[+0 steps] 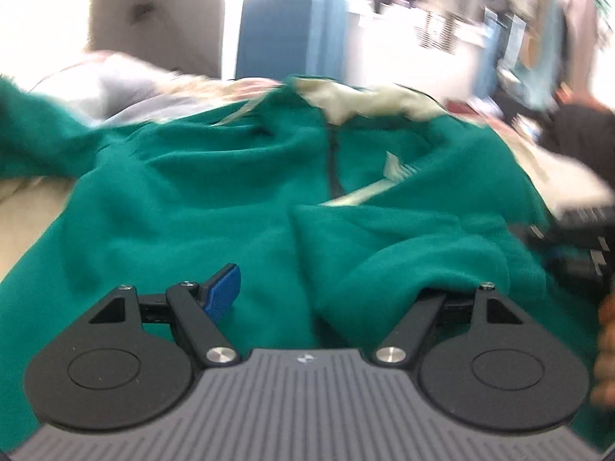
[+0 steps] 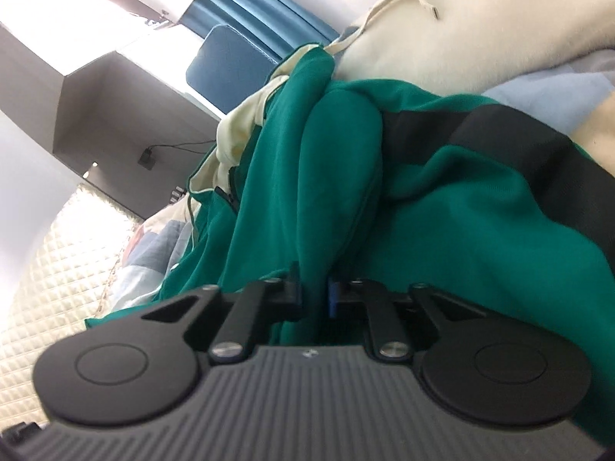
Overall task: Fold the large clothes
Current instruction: 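Fold the sleeve across the hoodie front with the right gripper and release, then grasp the folded sleeve cuff with the left gripper while the right gripper holds the body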
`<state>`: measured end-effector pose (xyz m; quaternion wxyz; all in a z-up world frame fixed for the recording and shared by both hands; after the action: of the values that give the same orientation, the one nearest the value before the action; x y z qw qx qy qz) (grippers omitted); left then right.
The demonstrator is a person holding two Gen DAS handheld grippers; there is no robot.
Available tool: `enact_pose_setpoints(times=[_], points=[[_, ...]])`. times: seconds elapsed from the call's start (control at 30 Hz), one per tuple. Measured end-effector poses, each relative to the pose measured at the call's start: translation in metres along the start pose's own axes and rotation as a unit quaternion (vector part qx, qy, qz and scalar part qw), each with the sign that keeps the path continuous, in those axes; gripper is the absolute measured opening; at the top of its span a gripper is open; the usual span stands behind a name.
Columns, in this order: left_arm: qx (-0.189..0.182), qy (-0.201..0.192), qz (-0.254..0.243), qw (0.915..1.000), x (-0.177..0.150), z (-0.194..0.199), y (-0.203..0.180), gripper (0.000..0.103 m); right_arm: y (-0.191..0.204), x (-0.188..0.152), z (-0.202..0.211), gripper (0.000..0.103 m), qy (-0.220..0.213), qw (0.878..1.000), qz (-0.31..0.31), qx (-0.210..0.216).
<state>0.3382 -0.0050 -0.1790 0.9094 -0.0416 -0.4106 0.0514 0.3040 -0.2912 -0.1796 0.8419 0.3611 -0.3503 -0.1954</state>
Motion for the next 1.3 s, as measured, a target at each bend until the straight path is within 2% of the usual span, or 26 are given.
enact_pose_setpoints(times=[0.17,0.37,0.43,0.57,0.7,0.77,1.03,1.2,1.3], points=[[-0.004,-0.008,0.067,0.9977,0.008,0.013,0.023,0.080,0.007,0.007,0.012,0.011,-0.035,0.999,0.018,-0.022],[-0.014,-0.033,0.061,0.9975,0.006,0.044,0.013,0.080,0.020,0.007,0.026,0.010,-0.059,0.995,0.060,-0.061],[-0.017,-0.019,0.064,0.9976,0.001,0.051,0.008,0.080,0.018,0.005,0.026,0.010,-0.057,0.993,0.065,-0.080],[-0.020,0.035,0.061,0.9973,-0.014,0.052,0.002,0.080,0.005,0.002,0.020,0.010,-0.028,0.991,0.063,-0.118],[-0.009,0.083,0.043,0.9956,-0.031,0.036,0.001,0.080,0.000,-0.001,0.017,0.011,-0.020,0.990,0.064,-0.121],[-0.013,0.093,0.045,0.9946,-0.034,0.032,0.002,0.081,0.003,-0.002,0.017,0.015,-0.019,0.989,0.073,-0.125],[-0.020,0.086,0.004,0.9961,-0.036,0.041,-0.009,0.081,0.017,-0.006,0.033,0.016,-0.023,0.988,0.079,-0.132],[-0.014,0.056,-0.068,0.9960,-0.035,0.061,-0.028,0.081,0.031,-0.012,0.052,0.016,-0.031,0.988,0.096,-0.120],[0.014,0.016,-0.135,0.9906,-0.037,0.077,-0.045,0.081,0.041,-0.015,0.057,0.016,-0.036,0.985,0.121,-0.117]])
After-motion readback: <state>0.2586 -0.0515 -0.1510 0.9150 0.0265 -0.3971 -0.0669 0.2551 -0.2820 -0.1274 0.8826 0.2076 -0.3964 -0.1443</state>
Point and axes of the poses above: each gripper's, at about its wrist camera, not at the fingertips, and z roughly against the way its jaws point, y to its left, x to its top, the point moved 3 cm from there along -z, roughly the way its jaws point, and after that the axes turned 5 degrees about y, right-handed, at the moved point
